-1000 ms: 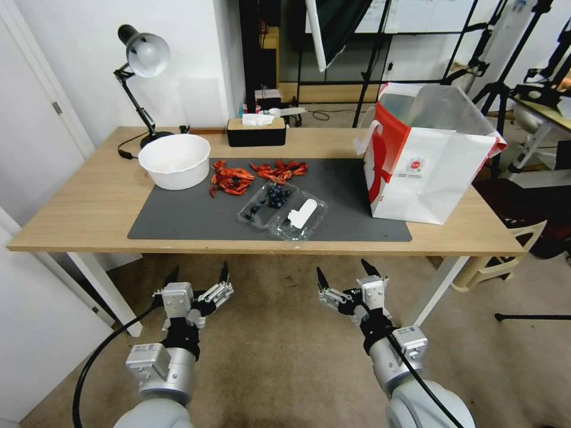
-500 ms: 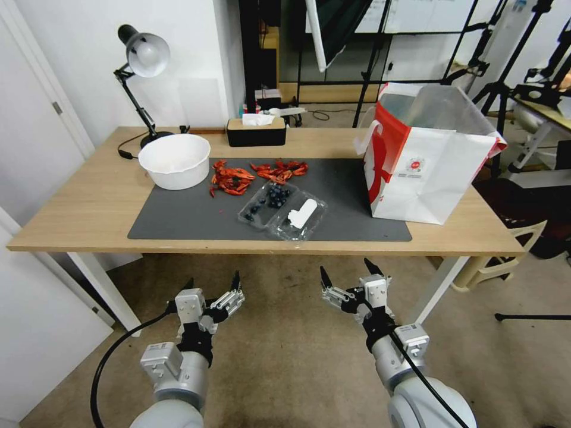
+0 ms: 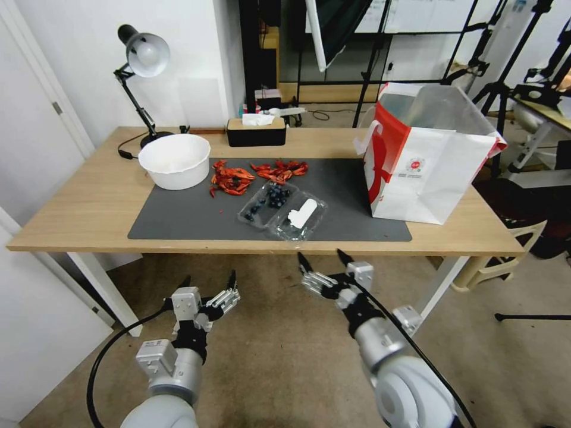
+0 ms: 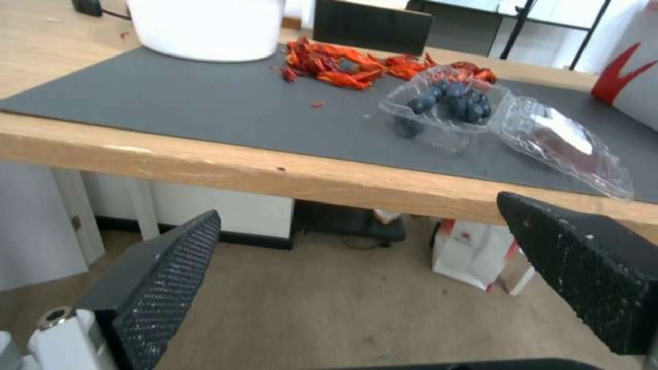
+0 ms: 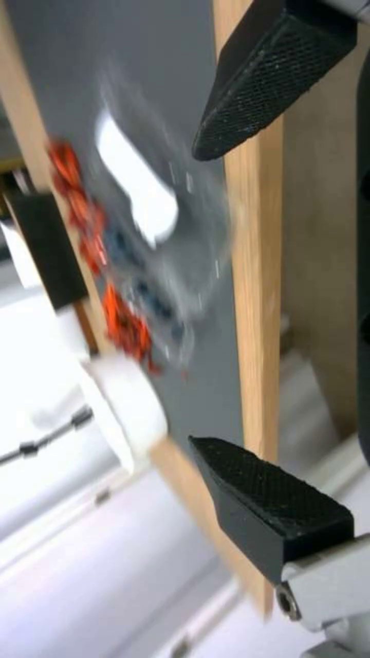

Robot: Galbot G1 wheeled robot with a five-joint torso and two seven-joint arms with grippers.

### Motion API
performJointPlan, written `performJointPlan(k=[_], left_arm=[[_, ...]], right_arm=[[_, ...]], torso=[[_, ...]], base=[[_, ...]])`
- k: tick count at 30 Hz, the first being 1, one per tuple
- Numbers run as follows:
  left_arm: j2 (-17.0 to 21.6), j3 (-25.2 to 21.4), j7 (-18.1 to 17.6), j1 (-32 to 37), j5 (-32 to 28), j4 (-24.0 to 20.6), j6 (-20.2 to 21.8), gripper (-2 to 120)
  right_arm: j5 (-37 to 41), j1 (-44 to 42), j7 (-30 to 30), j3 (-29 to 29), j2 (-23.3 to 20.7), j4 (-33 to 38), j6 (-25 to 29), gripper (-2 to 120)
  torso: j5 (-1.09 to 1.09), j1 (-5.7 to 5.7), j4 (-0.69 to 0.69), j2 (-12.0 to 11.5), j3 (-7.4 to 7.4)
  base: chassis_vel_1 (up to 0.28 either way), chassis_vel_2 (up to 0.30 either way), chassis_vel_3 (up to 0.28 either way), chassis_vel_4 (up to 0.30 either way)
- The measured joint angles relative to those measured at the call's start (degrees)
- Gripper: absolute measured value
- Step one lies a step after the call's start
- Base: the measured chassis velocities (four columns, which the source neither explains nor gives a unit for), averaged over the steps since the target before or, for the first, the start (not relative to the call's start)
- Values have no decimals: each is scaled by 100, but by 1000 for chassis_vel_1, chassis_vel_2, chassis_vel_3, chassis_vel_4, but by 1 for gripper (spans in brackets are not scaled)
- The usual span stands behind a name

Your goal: Close the takeout container lid, then place the container into the takeout bag.

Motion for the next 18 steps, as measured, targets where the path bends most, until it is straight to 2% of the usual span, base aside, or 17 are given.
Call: performJointPlan(k=[6, 10, 11, 13, 16, 18], left_arm=[[1, -72, 70, 11, -8, 45, -76, 100], [3, -190, 76, 66, -19, 73, -140, 100], [3, -190, 76, 66, -19, 73, -140, 100], [-27, -218, 70, 73, -19, 94, -155, 100], [-57, -233, 66, 87, -16, 118, -161, 100], [-66, -255, 65, 97, -12, 138, -183, 100]], right_arm=[[653, 400, 185, -434, 104, -278, -99, 100], [707, 1252, 945, -1250, 536, -933, -107, 100], [707, 1252, 945, -1250, 536, -933, -107, 100], [571, 1504, 1307, -1489, 713, -1178, -28, 100], [469, 1719, 1737, -1666, 809, -1358, 6, 100], [469, 1869, 2188, -1778, 821, -1500, -17, 100]], torso=[[0, 0, -1, 0, 0], [-1, 0, 0, 0, 1], [-1, 0, 0, 0, 1], [-1, 0, -1, 0, 1], [-14, 0, 1, 0, 1], [-5, 0, 0, 0, 1]], base=[[0, 0, 0, 0], [0, 0, 0, 0], [0, 0, 0, 0], [0, 0, 0, 0], [0, 0, 0, 0], [0, 0, 0, 0]])
